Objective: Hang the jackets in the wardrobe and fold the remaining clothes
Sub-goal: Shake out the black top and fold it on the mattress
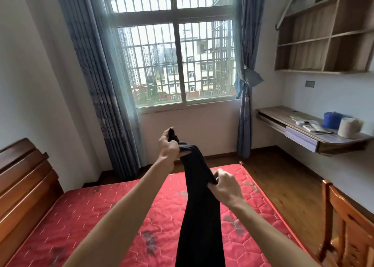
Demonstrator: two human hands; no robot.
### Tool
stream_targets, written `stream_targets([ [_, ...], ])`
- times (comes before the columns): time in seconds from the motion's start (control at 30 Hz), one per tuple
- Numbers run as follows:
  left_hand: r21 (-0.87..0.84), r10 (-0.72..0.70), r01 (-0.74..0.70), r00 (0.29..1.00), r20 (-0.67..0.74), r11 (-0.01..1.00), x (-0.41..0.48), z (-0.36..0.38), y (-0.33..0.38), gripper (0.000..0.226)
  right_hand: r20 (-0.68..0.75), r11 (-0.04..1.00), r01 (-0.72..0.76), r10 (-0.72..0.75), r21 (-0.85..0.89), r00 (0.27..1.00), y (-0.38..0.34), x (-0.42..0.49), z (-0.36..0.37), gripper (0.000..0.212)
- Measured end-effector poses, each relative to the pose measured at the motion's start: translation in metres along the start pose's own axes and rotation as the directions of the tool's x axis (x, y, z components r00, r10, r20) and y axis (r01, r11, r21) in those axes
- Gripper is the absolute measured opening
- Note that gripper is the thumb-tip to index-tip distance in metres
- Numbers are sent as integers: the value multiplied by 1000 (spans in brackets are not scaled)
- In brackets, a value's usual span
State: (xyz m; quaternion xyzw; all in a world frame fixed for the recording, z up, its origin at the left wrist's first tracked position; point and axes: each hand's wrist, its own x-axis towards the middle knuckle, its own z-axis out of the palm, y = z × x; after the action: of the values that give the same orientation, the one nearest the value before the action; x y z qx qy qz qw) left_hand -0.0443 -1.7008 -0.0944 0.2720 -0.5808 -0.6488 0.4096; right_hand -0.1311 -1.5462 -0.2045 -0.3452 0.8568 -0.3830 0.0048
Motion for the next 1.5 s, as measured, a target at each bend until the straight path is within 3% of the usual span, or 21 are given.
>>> stream_targets([
  [0.13,-6,36,-37,989,-141,999,20,-37,-8,57,-103,994,-32,21,-104,994,13,10,-3,20],
  [0.27,27,54,-49,972,-230,998,33,-65,-10,53,-145,979,-10,-21,-205,989,21,23,0,6],
  [0.77,127,102,-56,916,-388,990,55,-151,3,45,-174,887,32,-126,-460,977,24,42,-28,33],
  [0.87,163,76,-3,894,-441,987,58,-174,-8,39,-92,866,44,-103,-499,990,31,41,-44,30],
  [1.0,192,45,51,884,-465,980,49,-195,-21,40,134,882,121,-66,-456,989,45,34,-62,26],
  [1.07,231,42,76,884,-466,970,44,-209,-27,41,275,883,144,-17,-447,961,59,30,-71,38],
  [1.2,220,-37,135,917,-398,966,26,-228,-28,45,460,862,129,130,-490,878,88,17,-74,28],
  [1.3,228,-108,168,961,-256,959,8,-225,-31,43,424,829,77,201,-554,883,97,8,-63,84],
  [1.37,256,-137,196,963,-233,947,4,-226,-35,42,418,849,5,255,-529,872,96,7,-56,110],
  [1.43,259,-164,229,955,-249,938,2,-229,-37,41,412,857,-61,308,-512,858,92,8,-56,126],
  [1.5,258,-185,250,950,-250,933,-1,-234,-37,37,391,845,-123,364,-521,845,90,9,-61,121],
])
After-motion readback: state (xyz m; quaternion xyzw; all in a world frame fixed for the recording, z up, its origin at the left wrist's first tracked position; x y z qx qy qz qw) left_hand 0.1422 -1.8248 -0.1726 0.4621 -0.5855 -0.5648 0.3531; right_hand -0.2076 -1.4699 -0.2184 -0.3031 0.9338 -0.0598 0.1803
